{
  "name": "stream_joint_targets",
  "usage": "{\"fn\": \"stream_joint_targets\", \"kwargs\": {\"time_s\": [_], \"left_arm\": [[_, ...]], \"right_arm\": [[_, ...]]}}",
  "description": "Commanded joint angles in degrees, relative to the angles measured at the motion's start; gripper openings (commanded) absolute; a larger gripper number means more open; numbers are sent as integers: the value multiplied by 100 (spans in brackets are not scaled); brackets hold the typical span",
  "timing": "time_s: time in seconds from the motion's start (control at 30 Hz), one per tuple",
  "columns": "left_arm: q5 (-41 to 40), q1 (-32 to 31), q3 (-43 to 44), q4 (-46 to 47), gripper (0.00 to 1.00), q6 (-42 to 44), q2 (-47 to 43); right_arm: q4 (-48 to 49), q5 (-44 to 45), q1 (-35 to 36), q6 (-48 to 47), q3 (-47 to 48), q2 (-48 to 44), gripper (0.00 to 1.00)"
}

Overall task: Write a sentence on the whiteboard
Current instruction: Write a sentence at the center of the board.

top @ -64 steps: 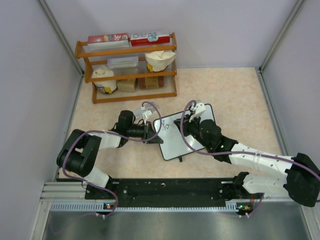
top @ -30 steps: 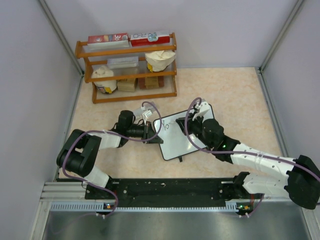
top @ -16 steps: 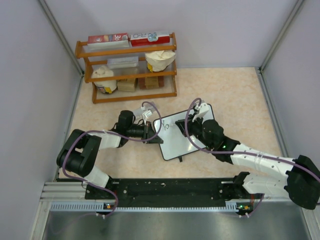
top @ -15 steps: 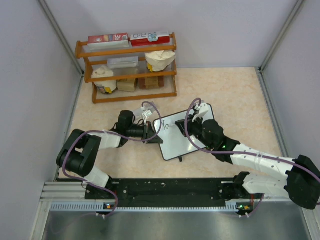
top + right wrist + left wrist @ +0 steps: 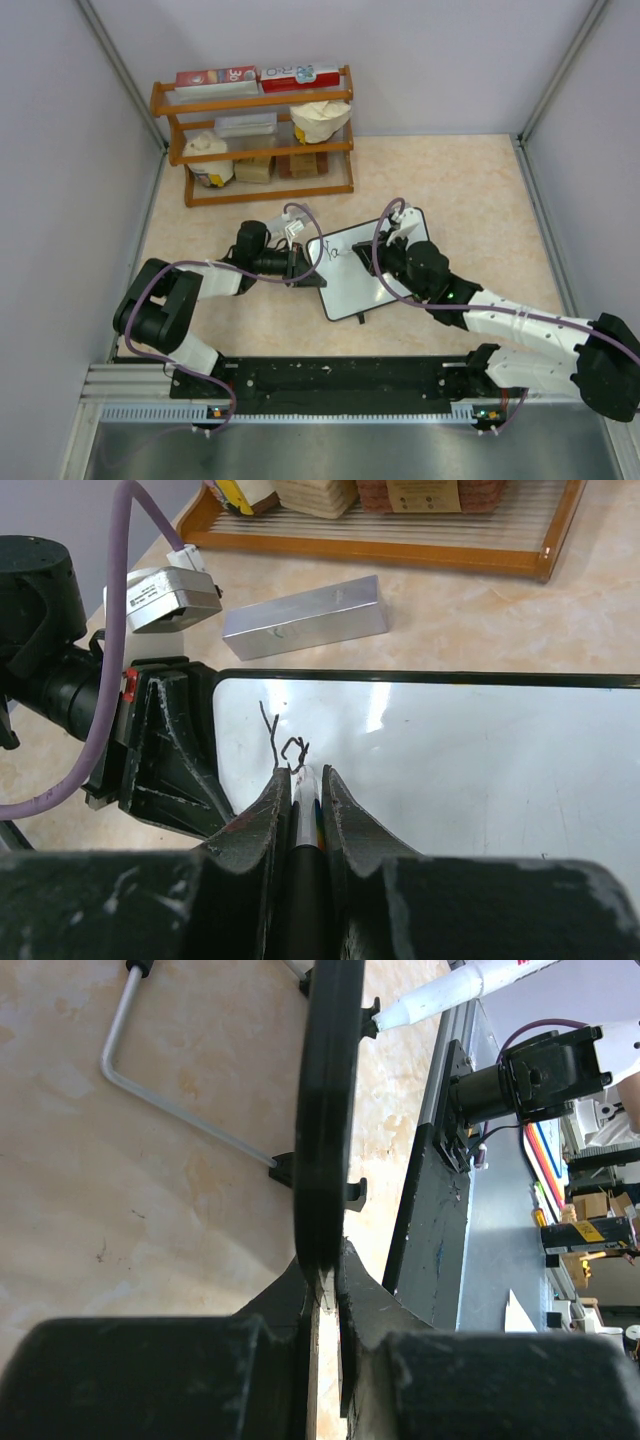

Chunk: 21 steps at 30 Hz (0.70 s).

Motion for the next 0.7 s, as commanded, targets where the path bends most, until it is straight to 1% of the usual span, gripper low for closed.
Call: {"fn": "stream_joint_targets", "kwargs": {"time_s": [0.0,0.67], "left_arm": [[35,-37,-46,-69,0,204,-15],[44,-37,-46,-69,0,204,-7]], "right_arm": [[78,146,-120,-24,182,-129,0],[306,-38,-190,2,420,56,0]]}}
